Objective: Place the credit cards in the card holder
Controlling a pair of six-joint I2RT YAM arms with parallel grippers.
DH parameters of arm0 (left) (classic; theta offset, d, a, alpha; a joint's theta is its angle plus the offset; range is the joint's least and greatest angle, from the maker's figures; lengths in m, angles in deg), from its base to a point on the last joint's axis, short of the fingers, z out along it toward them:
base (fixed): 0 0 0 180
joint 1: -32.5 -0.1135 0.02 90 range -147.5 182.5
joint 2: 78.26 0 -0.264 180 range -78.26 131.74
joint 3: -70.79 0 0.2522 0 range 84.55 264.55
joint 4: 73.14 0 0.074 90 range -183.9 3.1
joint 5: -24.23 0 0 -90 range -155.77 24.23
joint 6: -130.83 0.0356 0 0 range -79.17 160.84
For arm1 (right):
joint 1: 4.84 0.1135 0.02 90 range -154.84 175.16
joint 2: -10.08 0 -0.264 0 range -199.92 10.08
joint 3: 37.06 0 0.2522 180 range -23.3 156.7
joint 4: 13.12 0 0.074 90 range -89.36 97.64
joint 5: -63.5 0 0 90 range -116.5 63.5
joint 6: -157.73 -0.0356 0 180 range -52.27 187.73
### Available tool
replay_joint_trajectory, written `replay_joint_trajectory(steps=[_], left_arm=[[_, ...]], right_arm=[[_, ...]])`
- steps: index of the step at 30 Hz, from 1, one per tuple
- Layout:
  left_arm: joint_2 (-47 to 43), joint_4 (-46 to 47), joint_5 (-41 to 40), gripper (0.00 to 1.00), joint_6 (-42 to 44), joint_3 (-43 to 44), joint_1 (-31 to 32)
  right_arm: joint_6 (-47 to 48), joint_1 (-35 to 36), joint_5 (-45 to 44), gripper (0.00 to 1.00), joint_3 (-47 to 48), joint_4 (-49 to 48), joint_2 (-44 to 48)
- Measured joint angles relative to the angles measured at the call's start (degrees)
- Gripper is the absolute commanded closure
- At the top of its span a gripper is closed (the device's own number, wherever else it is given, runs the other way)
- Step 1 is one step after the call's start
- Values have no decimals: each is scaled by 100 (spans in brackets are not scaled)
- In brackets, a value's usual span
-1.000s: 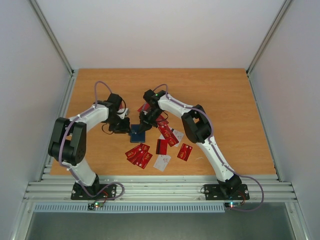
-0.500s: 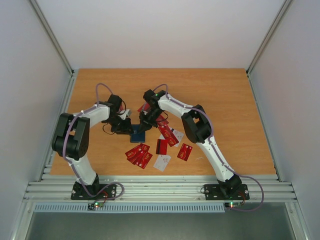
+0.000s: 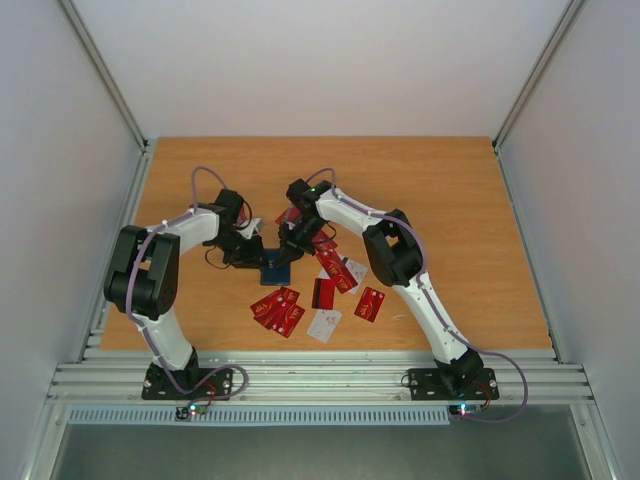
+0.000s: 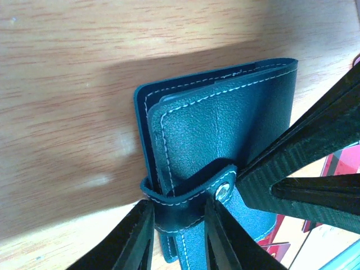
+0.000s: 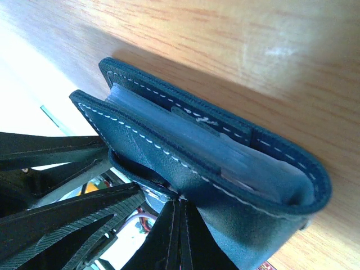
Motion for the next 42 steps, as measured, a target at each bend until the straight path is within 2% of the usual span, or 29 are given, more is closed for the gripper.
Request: replay_joint_trajectory(steps=[12,23,33,42], left_arm=[[2,-37,-245,81,168,37,142],[2,-35,-256,74,219,33,162],[0,-31,-129,74,323,-15,184],[2,-59,48,74,378,-157,354]], right_arm=[[9,0,2,99,0,-2,7],[90,-2,-2,96,20,9,24],[90,-35,-208,92,52,-39,105],[-24,-125,-334,90,52,-584,236]])
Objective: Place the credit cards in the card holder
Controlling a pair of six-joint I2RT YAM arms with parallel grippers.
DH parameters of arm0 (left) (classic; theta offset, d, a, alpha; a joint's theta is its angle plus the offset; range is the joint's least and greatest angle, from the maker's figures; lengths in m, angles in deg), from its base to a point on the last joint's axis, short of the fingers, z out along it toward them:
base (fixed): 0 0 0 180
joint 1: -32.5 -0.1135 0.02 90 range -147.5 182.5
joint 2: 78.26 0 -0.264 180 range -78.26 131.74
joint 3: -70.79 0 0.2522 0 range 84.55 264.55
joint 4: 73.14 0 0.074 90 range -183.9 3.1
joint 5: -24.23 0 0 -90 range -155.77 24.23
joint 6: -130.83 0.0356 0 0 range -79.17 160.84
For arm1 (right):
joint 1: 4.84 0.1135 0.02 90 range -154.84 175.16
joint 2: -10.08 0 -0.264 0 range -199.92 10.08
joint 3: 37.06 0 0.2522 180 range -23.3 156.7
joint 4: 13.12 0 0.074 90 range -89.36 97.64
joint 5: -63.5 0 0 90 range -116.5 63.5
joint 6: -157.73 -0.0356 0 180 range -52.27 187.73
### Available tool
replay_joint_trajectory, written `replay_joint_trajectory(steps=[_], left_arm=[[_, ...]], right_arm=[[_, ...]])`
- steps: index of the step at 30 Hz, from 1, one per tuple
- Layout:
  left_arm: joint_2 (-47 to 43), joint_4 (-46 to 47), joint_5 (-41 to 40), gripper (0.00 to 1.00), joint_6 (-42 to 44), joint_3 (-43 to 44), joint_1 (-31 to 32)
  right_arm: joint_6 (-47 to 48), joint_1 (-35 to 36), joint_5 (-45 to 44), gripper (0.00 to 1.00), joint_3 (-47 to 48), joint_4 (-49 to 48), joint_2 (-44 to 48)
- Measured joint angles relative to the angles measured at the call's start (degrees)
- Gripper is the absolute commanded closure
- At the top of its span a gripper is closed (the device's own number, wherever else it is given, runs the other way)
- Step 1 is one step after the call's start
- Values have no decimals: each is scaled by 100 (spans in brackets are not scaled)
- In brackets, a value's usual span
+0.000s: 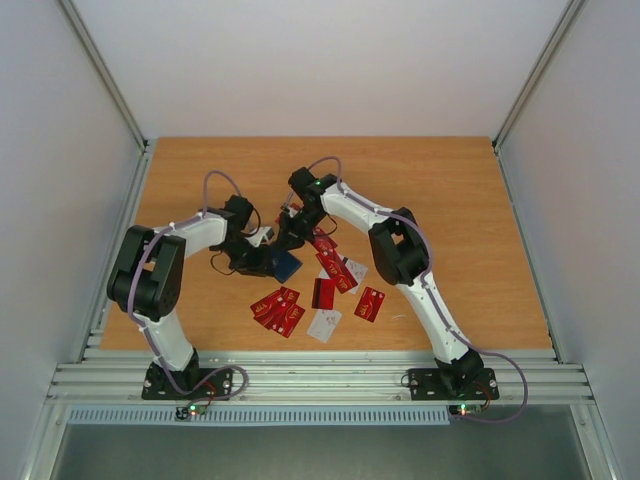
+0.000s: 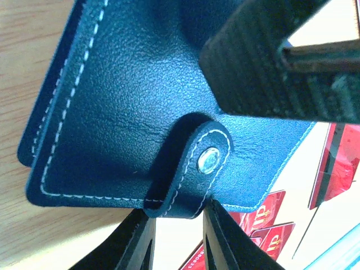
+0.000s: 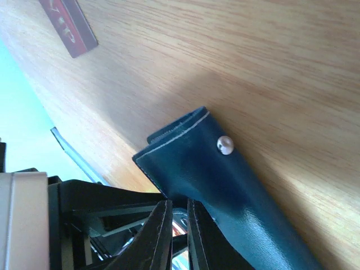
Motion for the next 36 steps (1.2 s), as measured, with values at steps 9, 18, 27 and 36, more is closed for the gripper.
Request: replay_joint_trajectory(steps=[9,18,27,36], left_arm=[[0,2,22,74,33,0,11],[52,4,57,74,33,0,11],[68,4,76,74,33,0,11],[81,2,90,74,33,2,15]], right_arm=[[-107,-4,28,93,-61,-188,35],[-280,59,273,96,-625,-498,229],[-380,90,525,97,-748,-754,247],[-382,90,678,98,-1067,-929,299]])
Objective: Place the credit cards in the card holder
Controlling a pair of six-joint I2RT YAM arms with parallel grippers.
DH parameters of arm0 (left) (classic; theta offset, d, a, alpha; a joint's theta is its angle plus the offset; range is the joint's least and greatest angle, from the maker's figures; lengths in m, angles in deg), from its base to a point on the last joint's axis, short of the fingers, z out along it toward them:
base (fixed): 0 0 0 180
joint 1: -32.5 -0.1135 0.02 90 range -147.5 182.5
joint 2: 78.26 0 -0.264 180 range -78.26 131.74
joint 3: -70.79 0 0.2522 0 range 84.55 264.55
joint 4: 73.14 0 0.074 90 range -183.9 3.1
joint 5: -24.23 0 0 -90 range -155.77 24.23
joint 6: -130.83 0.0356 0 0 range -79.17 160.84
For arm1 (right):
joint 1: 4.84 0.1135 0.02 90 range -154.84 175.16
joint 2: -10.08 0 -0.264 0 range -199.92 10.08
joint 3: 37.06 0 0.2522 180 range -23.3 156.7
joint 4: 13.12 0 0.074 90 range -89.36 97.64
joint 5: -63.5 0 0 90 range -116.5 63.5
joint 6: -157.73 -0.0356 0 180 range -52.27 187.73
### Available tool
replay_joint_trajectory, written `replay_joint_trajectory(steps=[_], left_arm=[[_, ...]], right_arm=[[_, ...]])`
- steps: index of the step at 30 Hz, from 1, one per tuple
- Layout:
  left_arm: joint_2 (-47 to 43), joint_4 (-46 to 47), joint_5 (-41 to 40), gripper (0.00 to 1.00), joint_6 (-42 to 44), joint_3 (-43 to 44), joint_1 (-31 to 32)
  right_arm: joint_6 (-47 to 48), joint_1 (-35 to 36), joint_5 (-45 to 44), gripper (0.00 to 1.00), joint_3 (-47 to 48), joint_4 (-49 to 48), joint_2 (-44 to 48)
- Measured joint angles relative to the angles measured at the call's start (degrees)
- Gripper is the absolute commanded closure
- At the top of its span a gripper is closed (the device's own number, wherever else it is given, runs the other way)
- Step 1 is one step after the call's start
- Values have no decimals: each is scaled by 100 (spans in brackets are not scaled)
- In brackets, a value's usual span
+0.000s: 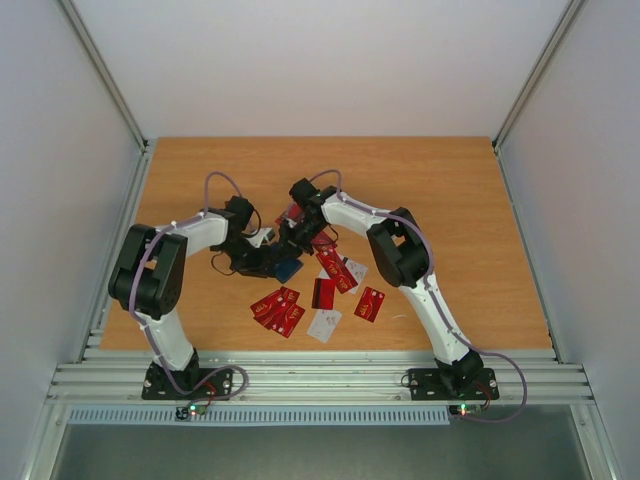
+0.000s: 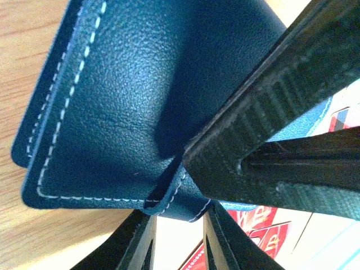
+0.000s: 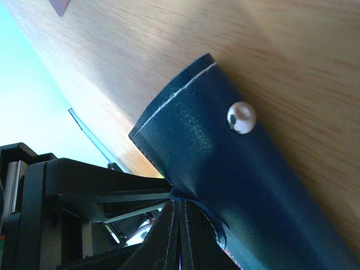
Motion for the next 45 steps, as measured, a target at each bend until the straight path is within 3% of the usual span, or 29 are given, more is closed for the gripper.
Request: replay_joint_trajectory(steps=[12,25,31,45], left_arm=[[63,-48,76,74,0,55,2],[144,-120,166,75,-33,114,17],[214,-210,227,75,-138,197,17],[59,-254,114,70,-437,192,17]], right_arm=[[90,-4,125,99,-282,-323,33],[151,-247,1032,99,-1801,-2682,321],[330,-262,791,99,-2227,-3353,509],[748,-254,33,98,-2551,-3189,1036]])
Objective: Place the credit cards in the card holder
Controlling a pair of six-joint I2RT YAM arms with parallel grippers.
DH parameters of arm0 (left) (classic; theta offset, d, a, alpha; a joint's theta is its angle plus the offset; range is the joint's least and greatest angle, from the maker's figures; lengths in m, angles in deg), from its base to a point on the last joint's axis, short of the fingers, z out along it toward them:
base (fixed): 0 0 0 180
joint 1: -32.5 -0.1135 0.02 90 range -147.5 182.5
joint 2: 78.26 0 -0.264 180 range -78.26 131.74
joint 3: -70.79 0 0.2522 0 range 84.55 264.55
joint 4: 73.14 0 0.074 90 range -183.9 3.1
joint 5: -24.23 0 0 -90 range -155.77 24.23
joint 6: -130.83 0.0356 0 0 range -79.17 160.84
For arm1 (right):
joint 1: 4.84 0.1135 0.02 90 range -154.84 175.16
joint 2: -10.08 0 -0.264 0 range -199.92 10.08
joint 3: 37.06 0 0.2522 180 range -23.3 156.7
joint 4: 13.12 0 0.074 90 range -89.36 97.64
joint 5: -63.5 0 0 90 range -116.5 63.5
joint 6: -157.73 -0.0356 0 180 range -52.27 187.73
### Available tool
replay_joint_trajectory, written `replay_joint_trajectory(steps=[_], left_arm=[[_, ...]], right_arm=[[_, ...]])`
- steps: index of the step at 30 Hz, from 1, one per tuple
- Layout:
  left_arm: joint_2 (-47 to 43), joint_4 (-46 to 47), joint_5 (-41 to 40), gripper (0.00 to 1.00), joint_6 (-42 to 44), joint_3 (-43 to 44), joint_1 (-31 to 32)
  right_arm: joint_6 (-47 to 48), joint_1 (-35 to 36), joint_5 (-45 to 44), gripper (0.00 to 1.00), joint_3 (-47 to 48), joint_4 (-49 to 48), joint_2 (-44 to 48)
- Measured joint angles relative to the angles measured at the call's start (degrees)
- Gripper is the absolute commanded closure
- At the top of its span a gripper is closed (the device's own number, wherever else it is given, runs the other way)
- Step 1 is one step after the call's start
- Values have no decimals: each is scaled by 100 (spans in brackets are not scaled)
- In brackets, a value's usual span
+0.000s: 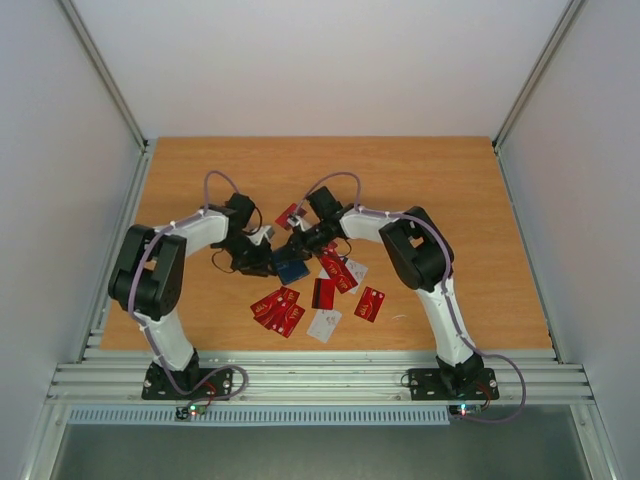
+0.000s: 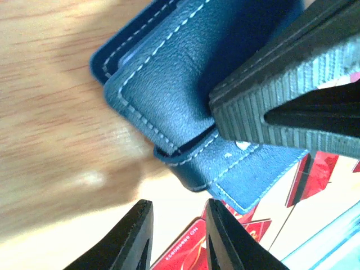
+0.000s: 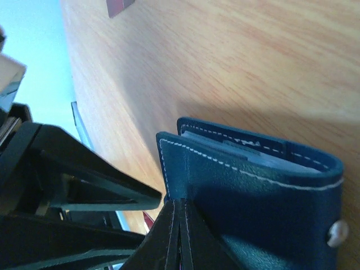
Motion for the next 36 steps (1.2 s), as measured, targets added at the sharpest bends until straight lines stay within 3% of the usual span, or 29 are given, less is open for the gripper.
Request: replay_joint_trajectory(steps=[3,6,10,13,16,17,23,28,31,36], left_arm=[[-254,-72,-103,68,-31,0,-2],[-645,-186,-212,64,-55,2,-20],[-1351,-433,-415,47,-92,122,-120],[-1801,-544,-584,34,-42,380,-264],[-2194,-601,-804,4,-44,662,-463],[-2310,-608,-883,1,-44,754,-522],[-2822,-595,-1475,0,31,1126,-726],[-3346,-337,-2175,1,63,1029,-787],[-3733,175,-2522,1,66,625,-813],[-4640,1622,-3187,1,142,-942,-817]], right_arm=[[13,0,-179,93,321,518,55],[68,0,-378,77,852,1067,223],[369,0,-817,46,1720,1847,944],[597,-2,-1281,4,2223,2304,1663],[883,-9,-1829,1,2549,2697,2382],[962,-17,-2041,2,2605,2820,2592],[1298,-76,-3434,1,2634,3530,3523],[1451,-105,-5104,2,2223,3731,4247],[1672,-138,-5993,1,1661,3617,4767],[2074,-564,-7099,1,455,3145,5560]])
